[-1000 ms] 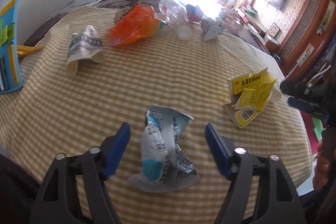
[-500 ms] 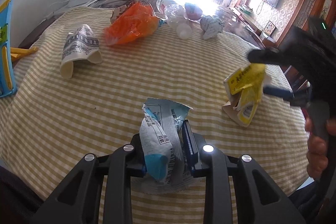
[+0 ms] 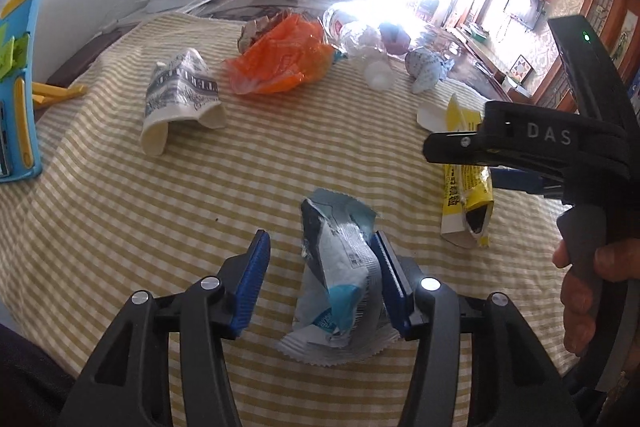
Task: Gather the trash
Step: 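Grasp the blue-white snack wrapper with the left tool while the right tool grasps the yellow carton, then carry the yellow carton with the right tool into the red bucket and release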
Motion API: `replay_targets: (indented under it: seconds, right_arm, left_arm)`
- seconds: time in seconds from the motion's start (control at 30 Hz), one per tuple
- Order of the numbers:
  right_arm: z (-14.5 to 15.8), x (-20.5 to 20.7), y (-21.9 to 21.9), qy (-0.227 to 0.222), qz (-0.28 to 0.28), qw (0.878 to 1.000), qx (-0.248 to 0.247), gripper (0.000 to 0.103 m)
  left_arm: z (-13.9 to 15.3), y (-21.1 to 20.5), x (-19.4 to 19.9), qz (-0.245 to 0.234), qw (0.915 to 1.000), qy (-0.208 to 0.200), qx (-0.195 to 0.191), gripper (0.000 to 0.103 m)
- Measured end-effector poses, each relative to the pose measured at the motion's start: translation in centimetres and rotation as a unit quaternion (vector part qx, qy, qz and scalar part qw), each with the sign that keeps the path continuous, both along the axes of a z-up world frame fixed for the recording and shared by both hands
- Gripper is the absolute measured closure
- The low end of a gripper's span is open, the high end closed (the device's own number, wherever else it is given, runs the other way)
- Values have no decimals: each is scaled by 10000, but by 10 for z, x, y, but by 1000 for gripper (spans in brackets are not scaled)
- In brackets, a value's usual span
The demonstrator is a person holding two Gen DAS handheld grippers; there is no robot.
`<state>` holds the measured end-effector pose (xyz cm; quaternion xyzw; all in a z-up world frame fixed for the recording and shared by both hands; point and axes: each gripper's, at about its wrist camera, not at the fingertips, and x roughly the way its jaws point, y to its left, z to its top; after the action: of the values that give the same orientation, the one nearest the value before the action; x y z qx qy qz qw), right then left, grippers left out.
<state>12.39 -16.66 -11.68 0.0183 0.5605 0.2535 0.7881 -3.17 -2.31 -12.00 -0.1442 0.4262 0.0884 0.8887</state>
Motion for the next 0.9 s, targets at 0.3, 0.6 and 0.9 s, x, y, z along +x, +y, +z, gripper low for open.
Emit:
replay_targets:
  seconds: [0.3,0.6,0.9]
  right_arm:
    - [-4,-9,12,-148,332,9990,-272,14]
    - [25,-19,6,-767,464,9959,-91,37]
    - [43,-19,-20,-1005,230,9947,57,37]
  left_arm:
    - [-7,-3,3,-93,9999,101,-52,69]
    - [-5,-1,1,-23,10000,44,-45,75]
    - [-3,-5,0,-30,9999,76,91,75]
